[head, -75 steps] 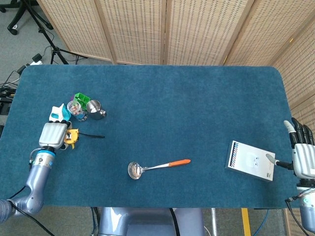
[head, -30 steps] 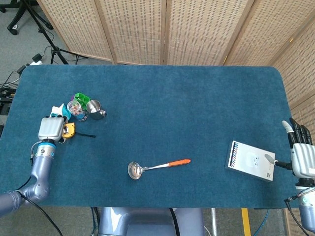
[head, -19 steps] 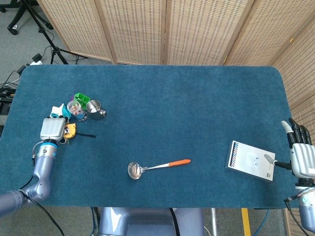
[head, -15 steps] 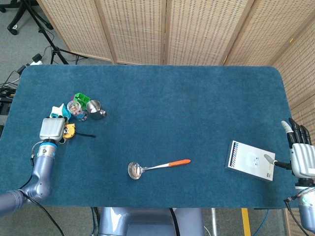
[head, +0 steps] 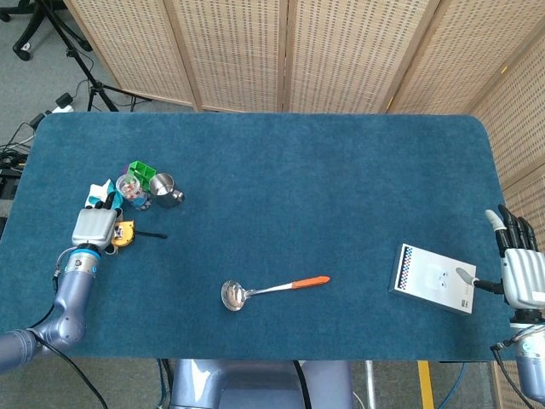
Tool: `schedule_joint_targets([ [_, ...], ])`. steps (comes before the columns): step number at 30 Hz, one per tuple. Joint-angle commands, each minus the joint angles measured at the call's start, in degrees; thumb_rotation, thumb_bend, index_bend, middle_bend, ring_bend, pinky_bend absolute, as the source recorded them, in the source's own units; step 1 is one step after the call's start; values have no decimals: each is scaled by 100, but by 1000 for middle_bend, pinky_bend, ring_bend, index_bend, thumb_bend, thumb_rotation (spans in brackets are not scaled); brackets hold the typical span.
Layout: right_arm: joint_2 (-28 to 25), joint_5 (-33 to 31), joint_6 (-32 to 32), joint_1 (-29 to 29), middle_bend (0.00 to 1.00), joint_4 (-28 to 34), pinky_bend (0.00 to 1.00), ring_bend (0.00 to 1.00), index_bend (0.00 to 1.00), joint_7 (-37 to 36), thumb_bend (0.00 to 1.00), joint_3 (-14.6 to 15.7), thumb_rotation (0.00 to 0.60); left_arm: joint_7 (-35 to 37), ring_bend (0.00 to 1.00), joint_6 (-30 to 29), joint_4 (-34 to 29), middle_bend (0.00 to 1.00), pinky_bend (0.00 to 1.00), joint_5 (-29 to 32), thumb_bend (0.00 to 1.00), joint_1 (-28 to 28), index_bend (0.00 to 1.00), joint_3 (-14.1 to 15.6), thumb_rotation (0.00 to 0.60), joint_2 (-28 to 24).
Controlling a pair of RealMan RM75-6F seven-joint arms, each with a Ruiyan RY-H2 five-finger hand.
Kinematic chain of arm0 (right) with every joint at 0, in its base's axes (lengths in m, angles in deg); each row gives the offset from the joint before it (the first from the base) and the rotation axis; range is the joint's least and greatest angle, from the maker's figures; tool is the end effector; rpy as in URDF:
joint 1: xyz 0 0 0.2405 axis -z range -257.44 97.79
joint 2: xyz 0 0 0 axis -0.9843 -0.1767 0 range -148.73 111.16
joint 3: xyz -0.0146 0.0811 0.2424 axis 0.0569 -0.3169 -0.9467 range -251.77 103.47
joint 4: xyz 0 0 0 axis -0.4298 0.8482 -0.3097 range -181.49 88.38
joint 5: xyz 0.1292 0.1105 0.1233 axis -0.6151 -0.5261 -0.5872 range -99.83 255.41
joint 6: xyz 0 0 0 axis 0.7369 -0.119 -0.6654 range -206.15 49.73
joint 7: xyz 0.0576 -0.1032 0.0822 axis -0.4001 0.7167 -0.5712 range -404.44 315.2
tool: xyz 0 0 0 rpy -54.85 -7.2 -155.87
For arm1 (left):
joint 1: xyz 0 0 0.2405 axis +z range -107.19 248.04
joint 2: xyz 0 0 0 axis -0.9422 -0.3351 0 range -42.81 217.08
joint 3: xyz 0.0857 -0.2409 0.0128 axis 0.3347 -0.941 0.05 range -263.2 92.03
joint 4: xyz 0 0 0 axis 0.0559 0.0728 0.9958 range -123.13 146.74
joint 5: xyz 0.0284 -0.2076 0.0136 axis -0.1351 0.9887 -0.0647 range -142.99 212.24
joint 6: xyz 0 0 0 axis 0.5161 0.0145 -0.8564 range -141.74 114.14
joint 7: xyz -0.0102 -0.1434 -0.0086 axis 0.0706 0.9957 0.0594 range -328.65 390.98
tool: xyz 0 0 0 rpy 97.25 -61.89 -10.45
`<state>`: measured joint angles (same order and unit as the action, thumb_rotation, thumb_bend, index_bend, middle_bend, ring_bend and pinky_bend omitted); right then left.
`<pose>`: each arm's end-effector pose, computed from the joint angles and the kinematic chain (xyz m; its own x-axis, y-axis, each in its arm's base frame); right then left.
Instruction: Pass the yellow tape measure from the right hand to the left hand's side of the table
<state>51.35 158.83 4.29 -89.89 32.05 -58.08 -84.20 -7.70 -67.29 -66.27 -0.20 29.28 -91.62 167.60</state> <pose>-0.3323 -0.2390 0.1698 0.2677 0.1345 0.9541 -0.9630 0.0040 0.2696 -0.2752 0.3654 0.0508 0.6342 0.3893 0.6680 0.7171 0.0266 -0.6964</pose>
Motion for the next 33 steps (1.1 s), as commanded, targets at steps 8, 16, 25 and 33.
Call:
schedule_joint_targets([
  [8, -5, -16, 15, 11, 0, 1, 0, 0, 0, -27, 0, -11, 600, 206, 13, 78, 35, 0, 149, -292, 132, 26, 340, 76, 600, -47],
  [16, 2, -33, -7, 5, 0, 2, 0, 0, 0, -13, 0, -12, 600, 280, 0, 83, -26, 0, 130, -367, 102, 21, 309, 90, 600, -113],
  [25, 4, -19, 5, 3, 0, 12, 0, 0, 0, -3, 0, -10, 600, 852, 0, -179, -1076, 0, 130, -1149, 102, 89, 298, -127, 600, -675],
  [33, -15, 16, 65, 26, 0, 33, 0, 0, 0, -28, 0, -6, 600, 1378, 0, -678, -2252, 0, 130, -1971, 109, 412, 298, -146, 600, -1332],
])
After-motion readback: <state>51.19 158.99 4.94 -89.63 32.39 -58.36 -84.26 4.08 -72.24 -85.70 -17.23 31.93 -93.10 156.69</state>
